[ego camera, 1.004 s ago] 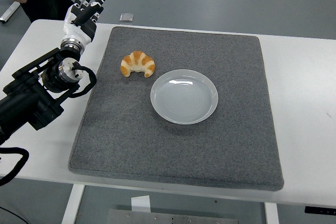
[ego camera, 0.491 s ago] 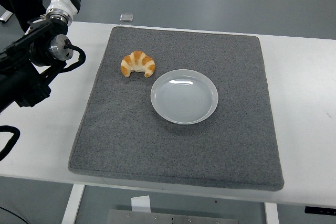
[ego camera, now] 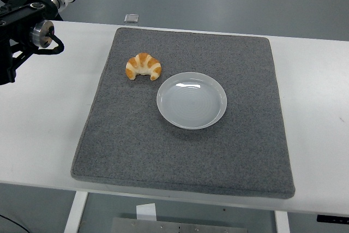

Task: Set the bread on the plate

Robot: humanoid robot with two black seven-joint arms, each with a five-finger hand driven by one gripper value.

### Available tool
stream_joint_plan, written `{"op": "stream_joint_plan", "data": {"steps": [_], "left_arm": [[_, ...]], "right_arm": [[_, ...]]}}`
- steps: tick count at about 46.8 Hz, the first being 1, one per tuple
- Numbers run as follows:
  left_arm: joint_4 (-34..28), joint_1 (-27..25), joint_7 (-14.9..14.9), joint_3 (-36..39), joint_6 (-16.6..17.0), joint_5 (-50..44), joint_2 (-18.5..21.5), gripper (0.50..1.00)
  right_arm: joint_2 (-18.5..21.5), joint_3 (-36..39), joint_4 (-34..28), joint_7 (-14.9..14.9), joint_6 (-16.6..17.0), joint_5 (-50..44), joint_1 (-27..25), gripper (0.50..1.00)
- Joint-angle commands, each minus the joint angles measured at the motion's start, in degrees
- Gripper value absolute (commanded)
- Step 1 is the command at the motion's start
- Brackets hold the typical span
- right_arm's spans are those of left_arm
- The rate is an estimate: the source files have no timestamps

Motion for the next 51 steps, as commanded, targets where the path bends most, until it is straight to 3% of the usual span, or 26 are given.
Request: {"op": "stream_joint_plan", "data": {"steps": [1,16,31,38,43,51], "left_arm": [[0.03,-2.79,-0.02,6.40,-2.47,1.79,0.52,0.996],[-1.11,-4.99,-0.11,12.22,-9.25,21.65,2.89,0.996],[-7.71,-8.42,-0.73,18.20,-9.16,37.47,3.42,0.994],[-9.12,-8.68,0.59,18.81,-8.99,38.54,2.90,0.996],[-8.85,-8.34,5.24,19.34,-8.81,37.40,2.54,0.994],[-8.59,-6.93,7.62,19.34,-8.55,35.46,1.93,0.986]], "right_arm": [[0.00,0.00,0.00,0.00,0.00,0.00,0.00,0.954],[0.00,0.00,0.00,0.00,0.00,0.00,0.00,0.952],[0.00,0.00,0.00,0.00,0.00,0.00,0.00,0.952],[0.00,0.00,0.00,0.00,0.00,0.00,0.00,0.952],[0.00,0.00,0.00,0.00,0.00,0.00,0.00,0.952],[0.00,0.00,0.00,0.00,0.00,0.00,0.00,0.952]]}}
